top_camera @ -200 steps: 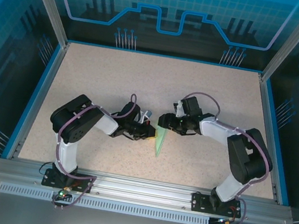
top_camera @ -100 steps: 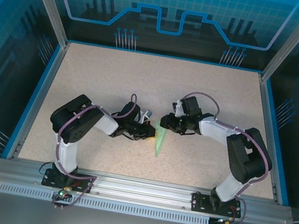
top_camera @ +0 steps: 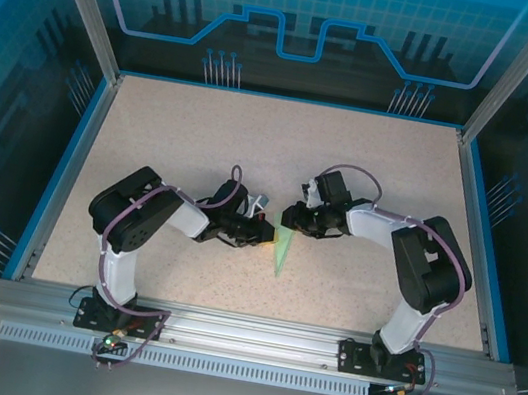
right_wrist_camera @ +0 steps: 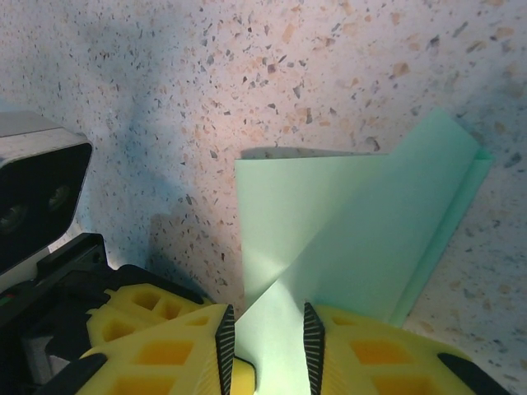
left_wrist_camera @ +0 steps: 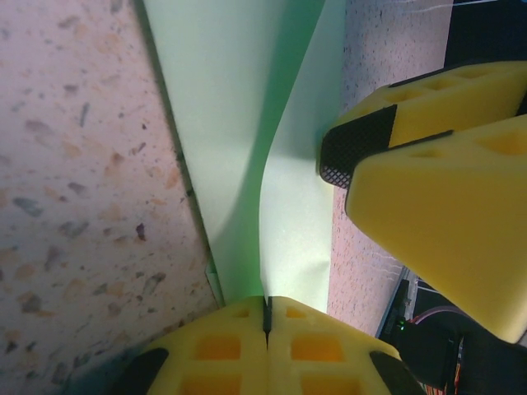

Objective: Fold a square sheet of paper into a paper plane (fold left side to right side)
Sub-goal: Fold the wing for the fifth time at the center of the table.

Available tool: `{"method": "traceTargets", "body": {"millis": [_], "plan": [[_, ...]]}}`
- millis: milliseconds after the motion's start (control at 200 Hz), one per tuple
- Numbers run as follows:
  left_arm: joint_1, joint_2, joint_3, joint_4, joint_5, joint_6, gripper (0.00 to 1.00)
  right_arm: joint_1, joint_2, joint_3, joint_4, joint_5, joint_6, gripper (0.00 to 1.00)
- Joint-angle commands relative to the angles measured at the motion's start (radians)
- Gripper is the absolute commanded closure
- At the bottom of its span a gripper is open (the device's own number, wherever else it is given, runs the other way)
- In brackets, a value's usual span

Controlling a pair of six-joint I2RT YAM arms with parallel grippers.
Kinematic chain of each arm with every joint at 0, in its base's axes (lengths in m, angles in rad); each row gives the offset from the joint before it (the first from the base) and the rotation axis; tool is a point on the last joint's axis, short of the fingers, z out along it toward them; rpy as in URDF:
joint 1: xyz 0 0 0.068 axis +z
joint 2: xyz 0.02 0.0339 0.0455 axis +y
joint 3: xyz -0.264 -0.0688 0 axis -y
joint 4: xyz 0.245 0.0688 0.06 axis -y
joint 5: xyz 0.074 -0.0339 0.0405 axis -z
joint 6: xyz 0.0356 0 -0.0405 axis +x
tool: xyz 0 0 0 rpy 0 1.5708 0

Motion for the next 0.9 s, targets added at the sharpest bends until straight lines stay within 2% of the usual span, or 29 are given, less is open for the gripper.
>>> {"method": "traceTargets", "body": {"millis": [0, 485, 895], "plan": [[0.012, 0.018, -0.019, -0.092, -0.069, 0.028, 1.00, 0.010, 0.025, 0.027, -0.023, 0.012, -0.021, 0.69], [0.021, 0.021, -0.031, -0.093, -0.076, 0.026, 1.00, 0.010, 0.059, 0.030, -0.039, 0.021, -0.025, 0.69], [0.025, -0.005, -0.034, -0.088, -0.065, 0.022, 1.00, 0.007, 0.099, 0.029, -0.126, 0.071, -0.027, 0.69]]}}
